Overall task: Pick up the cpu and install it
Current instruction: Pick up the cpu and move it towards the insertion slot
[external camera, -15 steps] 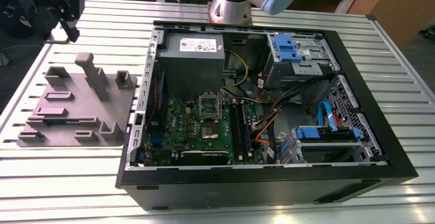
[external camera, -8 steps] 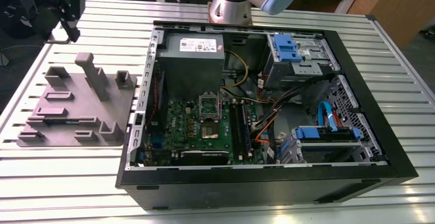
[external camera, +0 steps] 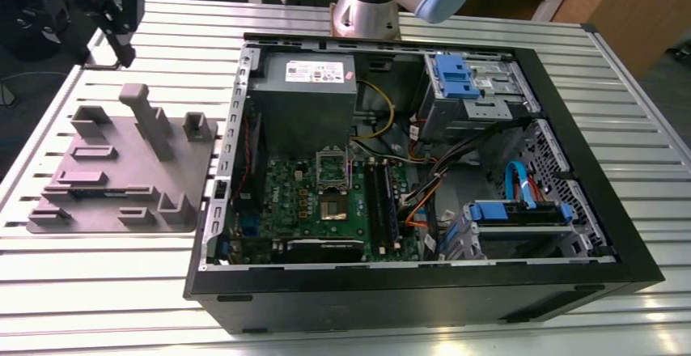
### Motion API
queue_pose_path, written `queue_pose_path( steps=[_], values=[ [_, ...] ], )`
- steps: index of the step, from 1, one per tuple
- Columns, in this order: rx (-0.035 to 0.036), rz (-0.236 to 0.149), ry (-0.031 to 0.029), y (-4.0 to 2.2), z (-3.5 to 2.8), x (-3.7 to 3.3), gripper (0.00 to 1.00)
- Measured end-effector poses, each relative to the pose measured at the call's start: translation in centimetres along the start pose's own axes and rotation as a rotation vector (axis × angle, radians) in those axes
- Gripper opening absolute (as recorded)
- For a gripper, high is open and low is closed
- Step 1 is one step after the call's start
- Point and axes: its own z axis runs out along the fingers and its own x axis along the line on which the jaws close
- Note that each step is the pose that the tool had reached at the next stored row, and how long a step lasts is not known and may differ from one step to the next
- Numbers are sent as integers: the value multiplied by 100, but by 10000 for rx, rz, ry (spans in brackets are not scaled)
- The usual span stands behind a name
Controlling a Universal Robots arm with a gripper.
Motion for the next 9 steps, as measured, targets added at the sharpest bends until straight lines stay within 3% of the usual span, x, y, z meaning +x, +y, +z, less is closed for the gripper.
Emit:
queue_pose_path(
  steps=[2, 3, 9],
  values=[
    [1, 0, 1, 0, 1, -57, 47],
    [1, 0, 1, 1, 4, -122, 47],
    [2, -1, 1, 2, 17, -361, 47]
  ],
)
